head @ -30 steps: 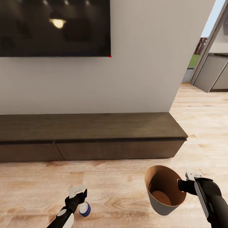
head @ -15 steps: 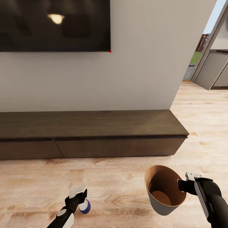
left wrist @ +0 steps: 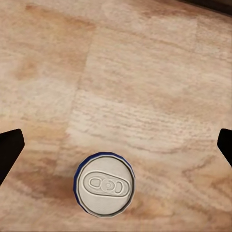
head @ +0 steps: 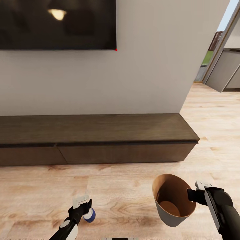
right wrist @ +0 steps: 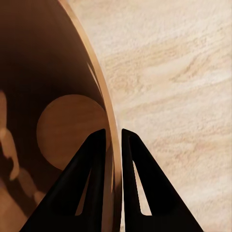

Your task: Put the three can of soda from the living room inside the tash can in the kitchen.

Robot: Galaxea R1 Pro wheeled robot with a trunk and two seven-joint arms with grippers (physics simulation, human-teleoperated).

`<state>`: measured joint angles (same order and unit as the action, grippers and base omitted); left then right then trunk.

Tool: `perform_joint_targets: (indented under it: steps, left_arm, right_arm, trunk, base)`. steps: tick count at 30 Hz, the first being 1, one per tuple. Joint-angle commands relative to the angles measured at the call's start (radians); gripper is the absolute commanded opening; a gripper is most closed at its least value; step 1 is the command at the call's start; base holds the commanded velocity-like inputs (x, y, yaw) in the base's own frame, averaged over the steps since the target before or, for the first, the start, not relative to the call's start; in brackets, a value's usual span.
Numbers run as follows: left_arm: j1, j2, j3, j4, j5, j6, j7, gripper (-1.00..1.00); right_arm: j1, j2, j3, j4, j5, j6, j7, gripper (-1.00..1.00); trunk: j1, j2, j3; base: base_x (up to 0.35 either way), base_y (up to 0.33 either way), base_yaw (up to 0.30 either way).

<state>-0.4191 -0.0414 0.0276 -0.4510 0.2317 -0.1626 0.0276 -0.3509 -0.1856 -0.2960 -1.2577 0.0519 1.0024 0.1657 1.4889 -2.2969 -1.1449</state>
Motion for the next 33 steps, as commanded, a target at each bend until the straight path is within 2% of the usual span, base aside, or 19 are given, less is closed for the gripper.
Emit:
perform_joint_targets:
  steps: [1, 33]
  left_arm:
    - [0.0, 0.0, 0.0, 0.0, 0.0, 0.0, 0.0, 1.0]
    - [0.0, 0.0, -0.002, 0.002, 0.0, 0.002, 0.0, 1.0]
  right_arm:
    - [0.0, 0.0, 0.0, 0.0, -0.014, 0.001, 0.006, -1.0]
    - [0.0, 0.0, 0.0, 0.0, -0.014, 0.001, 0.007, -1.0]
  trunk:
    - [0.0, 0.0, -0.002]
    - [0.0, 0.0, -0.053]
  base:
    - [0.0, 0.0, 0.0]
    - [0.029, 0.0, 0.0]
